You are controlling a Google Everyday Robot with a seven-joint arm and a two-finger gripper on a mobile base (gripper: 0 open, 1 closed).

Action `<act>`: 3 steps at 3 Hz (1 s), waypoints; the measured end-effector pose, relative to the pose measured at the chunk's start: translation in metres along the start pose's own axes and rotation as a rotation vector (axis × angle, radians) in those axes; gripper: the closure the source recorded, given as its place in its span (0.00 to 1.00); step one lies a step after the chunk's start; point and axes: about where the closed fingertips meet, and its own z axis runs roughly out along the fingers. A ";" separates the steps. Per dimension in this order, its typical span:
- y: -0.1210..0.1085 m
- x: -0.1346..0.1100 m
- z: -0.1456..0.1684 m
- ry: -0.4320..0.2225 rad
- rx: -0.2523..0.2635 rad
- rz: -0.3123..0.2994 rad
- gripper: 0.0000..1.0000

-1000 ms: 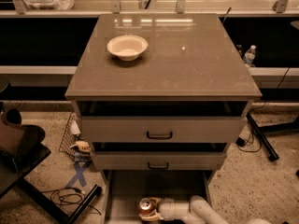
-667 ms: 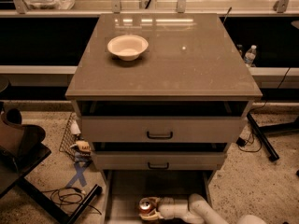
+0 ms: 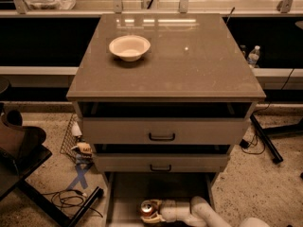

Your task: Place coke can into bottom drawer

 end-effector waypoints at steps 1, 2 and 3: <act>0.001 0.000 0.002 -0.002 -0.003 0.002 0.38; 0.003 0.000 0.004 -0.005 -0.007 0.003 0.13; 0.004 0.000 0.007 -0.007 -0.010 0.005 0.00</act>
Offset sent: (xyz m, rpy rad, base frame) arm -0.0010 0.0021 0.0000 0.0024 0.0014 0.0028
